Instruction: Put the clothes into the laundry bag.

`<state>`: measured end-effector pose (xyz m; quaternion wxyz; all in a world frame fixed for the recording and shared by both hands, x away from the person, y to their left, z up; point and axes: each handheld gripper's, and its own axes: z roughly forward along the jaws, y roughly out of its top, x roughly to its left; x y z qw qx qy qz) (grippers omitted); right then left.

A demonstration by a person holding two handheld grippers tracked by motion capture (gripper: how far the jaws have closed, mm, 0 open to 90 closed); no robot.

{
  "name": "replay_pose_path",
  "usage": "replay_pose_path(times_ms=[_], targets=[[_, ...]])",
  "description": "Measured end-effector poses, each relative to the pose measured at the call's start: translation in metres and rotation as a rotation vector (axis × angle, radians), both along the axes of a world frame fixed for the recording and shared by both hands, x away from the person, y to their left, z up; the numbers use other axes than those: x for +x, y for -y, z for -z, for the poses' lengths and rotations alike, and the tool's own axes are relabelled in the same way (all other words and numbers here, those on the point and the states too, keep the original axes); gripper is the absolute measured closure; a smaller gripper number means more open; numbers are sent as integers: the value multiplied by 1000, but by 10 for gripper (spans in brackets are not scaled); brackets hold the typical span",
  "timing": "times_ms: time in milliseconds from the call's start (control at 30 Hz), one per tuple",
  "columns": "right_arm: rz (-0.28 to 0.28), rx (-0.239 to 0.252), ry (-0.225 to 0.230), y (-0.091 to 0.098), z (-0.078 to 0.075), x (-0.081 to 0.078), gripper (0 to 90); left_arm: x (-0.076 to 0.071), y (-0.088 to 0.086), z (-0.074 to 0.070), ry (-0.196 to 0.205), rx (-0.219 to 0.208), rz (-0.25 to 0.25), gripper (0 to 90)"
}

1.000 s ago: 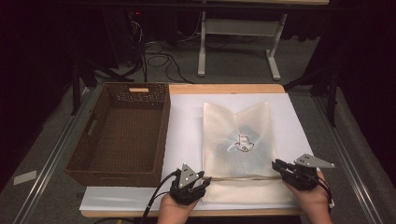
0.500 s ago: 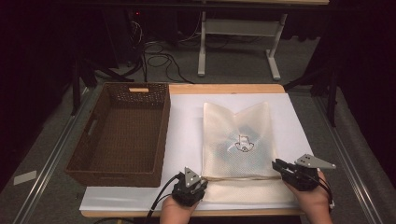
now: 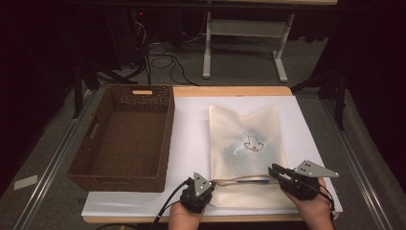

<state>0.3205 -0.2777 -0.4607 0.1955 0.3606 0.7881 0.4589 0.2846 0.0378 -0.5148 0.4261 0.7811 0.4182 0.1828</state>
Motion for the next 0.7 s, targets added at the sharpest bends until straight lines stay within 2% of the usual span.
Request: replay_pose_path(times_ms=[33, 333, 600, 700], targets=[[-9, 0, 4, -3, -1, -1, 748, -1, 1, 0, 11, 10, 3, 861], [-96, -6, 23, -33, -6, -9, 747, 1, 2, 1, 3, 14, 8, 858], [-148, -11, 13, -58, -8, -9, 747, 1, 2, 1, 8, 19, 10, 856], [-165, -29, 6, -66, -6, -7, 747, 1, 2, 1, 8, 20, 8, 856]])
